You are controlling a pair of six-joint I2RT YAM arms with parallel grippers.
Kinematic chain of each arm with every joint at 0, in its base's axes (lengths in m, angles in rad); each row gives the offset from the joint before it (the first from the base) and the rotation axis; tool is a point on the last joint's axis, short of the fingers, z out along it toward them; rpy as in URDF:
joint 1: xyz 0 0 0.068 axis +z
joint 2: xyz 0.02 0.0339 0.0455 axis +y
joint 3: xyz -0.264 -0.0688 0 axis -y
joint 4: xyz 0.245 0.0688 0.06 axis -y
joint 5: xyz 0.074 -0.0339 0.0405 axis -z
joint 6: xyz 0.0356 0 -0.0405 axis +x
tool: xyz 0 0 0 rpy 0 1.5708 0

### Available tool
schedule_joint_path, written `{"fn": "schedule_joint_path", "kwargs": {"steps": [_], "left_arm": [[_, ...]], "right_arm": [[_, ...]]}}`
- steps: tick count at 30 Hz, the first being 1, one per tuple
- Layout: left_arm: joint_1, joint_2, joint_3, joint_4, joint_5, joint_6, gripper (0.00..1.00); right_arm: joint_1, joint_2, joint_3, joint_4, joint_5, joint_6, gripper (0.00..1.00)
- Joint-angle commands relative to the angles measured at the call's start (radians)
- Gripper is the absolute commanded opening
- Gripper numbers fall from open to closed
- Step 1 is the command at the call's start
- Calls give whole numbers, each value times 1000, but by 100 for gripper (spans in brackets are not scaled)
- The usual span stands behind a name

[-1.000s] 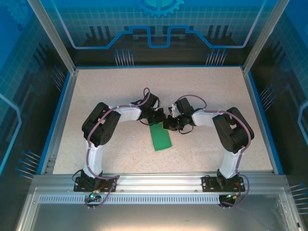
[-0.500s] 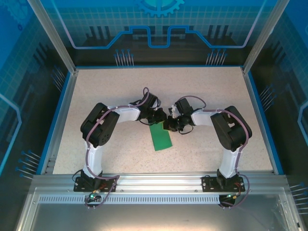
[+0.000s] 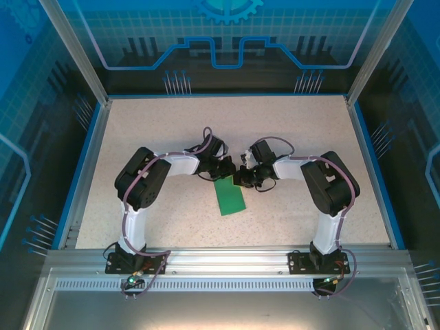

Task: Fold a paper plane with a square sheet of paper (pick it up from the middle)
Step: First fold in half a square sheet of paper at the center of the table.

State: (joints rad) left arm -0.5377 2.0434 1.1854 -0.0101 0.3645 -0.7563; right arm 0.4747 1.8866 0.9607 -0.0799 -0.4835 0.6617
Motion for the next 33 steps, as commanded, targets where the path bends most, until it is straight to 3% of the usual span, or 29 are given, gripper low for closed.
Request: {"fn": "schedule_joint_path", "kwargs": {"steps": [1, 10, 33], "left_arm": [[0, 33, 1, -70, -70, 22, 6], [10, 38, -43, -53, -88, 23, 6], [11, 38, -38, -55, -87, 31, 6]], "right_arm": [[-7, 10, -21, -39, -20, -11, 11], [-5, -82, -132, -52, -82, -13, 11], [53, -325, -421, -123, -56, 6, 12]]}}
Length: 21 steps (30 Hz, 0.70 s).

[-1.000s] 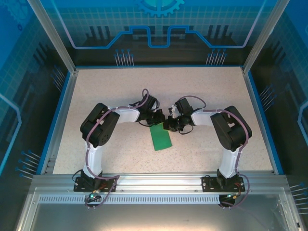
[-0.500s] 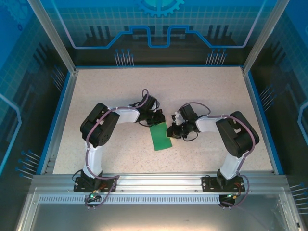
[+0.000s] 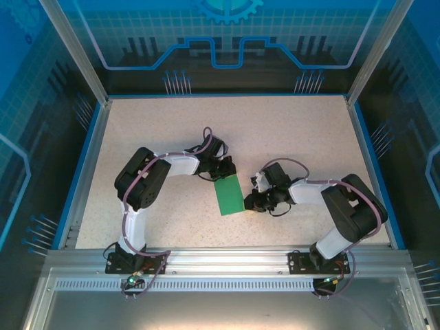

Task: Fold a paper plane with a square sheet of paper (pick it up from the middle)
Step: First fold in half a square sheet of paper at the center of the table.

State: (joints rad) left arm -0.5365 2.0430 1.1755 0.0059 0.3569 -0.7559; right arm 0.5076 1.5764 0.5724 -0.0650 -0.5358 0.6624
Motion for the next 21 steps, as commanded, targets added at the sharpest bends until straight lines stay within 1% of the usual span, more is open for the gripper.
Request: {"fn": "schedule_joint_path", "kwargs": {"steps": [1, 4, 7, 9, 15, 18, 21], "left_arm": [[12, 37, -28, -71, -78, 30, 6], [10, 35, -26, -71, -70, 32, 6], [10, 30, -23, -72, -62, 32, 6], [10, 24, -20, -78, -59, 33, 6], [10, 10, -4, -98, -47, 36, 6], [10, -3, 4, -110, -42, 38, 6], [10, -13, 17, -114, -32, 39, 6]], "right_arm": [[20, -24, -26, -147, 0, 1, 12], [18, -55, 21, -165, -1, -3, 12], [12, -83, 81, -115, -28, 20, 13], [11, -80, 126, -77, -22, 33, 13], [9, 70, 254, -50, 13, 34, 12], [10, 131, 268, -42, 19, 30, 12], [9, 154, 258, -49, 30, 20, 11]]}}
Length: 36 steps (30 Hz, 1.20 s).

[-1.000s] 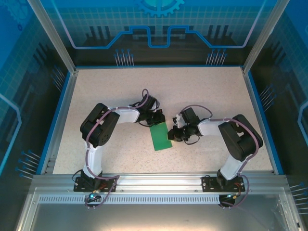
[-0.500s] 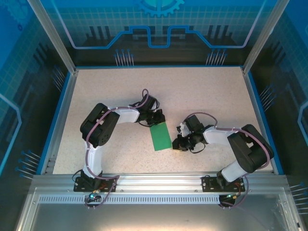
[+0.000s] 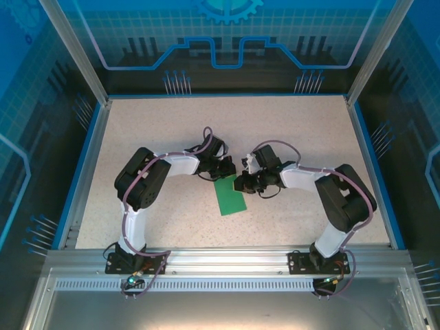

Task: Fold a paper plane with a square sheet of paper (pick it up from the middle)
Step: First fold in half a square sheet of paper at the center of the table.

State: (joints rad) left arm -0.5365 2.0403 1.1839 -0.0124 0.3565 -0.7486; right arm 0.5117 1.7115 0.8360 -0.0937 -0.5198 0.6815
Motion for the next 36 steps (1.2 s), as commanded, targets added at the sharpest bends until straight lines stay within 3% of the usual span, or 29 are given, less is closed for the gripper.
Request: {"fn": "schedule_joint_path", "kwargs": {"steps": [1, 16, 36], "left_arm": [[9, -12, 14, -96, -25, 32, 6], [-3, -24, 32, 31, 147, -3, 16], [22, 72, 84, -83, -9, 83, 13]], "right_arm": [[5, 24, -12, -26, 19, -3, 11], [2, 97, -56, -57, 47, -12, 10], [2, 62, -100, -125, 25, -50, 10]]}}
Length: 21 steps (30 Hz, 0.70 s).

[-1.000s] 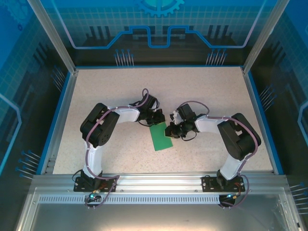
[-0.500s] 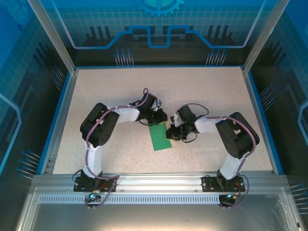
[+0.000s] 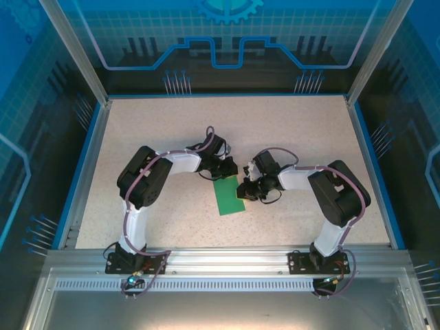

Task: Fold a paper plane with a square sheet of paper (pick it up from the middle)
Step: First fold in half a square sheet of paper at the center of the table.

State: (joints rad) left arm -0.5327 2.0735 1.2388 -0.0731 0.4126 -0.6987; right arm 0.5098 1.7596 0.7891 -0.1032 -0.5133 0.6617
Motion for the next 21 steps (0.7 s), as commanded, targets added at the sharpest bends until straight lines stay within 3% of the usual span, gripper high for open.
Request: {"fn": "schedule_joint_path", "kwargs": {"steps": [1, 21], "left_arm": [[24, 40, 33, -22, -67, 37, 13], [73, 105, 109, -62, -57, 87, 12]], "right_arm": [[3, 12, -62, -120, 14, -38, 11], [7, -60, -162, -153, -4, -68, 11]]}}
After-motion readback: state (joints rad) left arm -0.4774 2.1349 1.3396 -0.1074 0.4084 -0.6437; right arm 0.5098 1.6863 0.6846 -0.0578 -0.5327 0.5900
